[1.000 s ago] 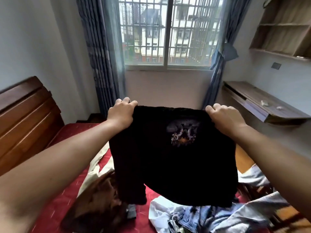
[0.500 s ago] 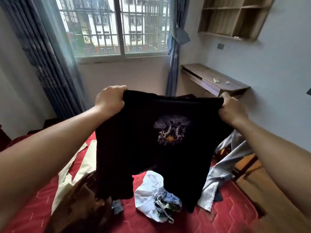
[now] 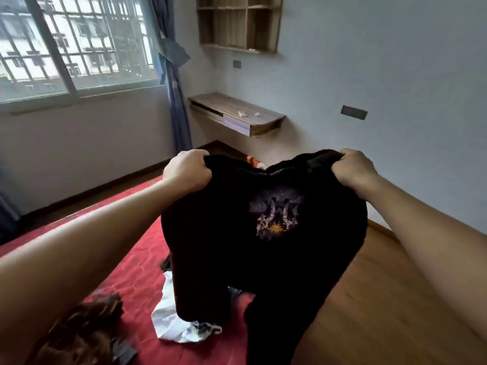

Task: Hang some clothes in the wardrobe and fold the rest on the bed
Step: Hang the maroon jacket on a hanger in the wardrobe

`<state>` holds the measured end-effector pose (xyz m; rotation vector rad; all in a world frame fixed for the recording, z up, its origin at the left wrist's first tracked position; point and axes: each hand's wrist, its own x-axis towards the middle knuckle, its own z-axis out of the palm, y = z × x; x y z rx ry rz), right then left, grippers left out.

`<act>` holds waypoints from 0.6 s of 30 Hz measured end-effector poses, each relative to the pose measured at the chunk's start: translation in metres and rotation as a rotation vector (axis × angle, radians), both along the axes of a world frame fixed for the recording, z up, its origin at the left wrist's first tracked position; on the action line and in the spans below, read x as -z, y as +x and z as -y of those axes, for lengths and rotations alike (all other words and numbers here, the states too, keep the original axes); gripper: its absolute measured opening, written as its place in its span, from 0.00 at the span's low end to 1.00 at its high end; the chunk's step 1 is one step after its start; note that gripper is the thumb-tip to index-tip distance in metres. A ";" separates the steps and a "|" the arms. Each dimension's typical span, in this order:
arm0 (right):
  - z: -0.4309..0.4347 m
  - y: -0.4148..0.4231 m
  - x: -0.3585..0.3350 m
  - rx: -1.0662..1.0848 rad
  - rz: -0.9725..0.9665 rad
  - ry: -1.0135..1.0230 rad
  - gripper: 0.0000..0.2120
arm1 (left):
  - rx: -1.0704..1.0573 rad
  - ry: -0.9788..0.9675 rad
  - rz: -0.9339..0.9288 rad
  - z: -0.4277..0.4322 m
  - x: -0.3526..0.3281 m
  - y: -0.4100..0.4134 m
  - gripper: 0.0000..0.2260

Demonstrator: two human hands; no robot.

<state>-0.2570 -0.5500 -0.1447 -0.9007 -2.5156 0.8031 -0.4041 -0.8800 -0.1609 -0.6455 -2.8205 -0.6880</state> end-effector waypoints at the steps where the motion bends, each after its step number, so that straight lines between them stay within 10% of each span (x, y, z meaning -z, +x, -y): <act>1: -0.014 0.023 0.003 0.032 0.014 -0.029 0.09 | 0.043 -0.005 0.010 -0.024 0.001 0.012 0.06; 18: -0.175 0.457 0.037 0.708 -0.023 -0.342 0.14 | 0.792 -0.128 0.085 -0.384 0.033 0.262 0.02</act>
